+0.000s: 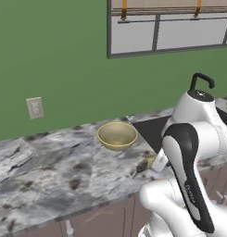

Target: Pick the bananas from the cabinet and place them in one bowl. Pick the carrot from the sink and place it in the other bowl.

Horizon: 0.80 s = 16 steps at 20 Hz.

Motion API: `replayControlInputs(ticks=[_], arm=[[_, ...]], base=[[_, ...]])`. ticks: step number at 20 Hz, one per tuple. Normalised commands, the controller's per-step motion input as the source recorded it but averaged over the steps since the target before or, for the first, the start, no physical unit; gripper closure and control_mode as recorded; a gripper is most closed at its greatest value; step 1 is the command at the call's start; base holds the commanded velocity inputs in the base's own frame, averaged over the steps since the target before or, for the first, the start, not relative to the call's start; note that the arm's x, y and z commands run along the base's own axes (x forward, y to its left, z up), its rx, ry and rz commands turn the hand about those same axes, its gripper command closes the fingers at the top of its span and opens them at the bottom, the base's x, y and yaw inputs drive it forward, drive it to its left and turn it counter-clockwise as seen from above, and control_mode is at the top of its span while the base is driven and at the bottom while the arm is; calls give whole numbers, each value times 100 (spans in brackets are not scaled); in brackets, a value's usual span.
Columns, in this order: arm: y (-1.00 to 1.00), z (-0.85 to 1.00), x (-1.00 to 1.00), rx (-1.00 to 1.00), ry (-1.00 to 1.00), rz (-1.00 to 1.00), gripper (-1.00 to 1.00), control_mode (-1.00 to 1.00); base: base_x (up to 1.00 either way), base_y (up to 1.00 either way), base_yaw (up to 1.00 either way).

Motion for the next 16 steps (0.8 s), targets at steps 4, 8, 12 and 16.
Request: replayControlInputs(ticks=[4, 8, 12, 16], arm=[[33, 0, 100, 0, 13, -5, 100, -100], [18, 1, 100, 0, 18, -3, 100, -100], [0, 0, 100, 0, 21, -1, 100, -100], [0, -3, 100, 0, 19, 0, 100, -100]], base=[[0, 0, 0], [0, 0, 0], [0, 0, 0], [0, 0, 0]])
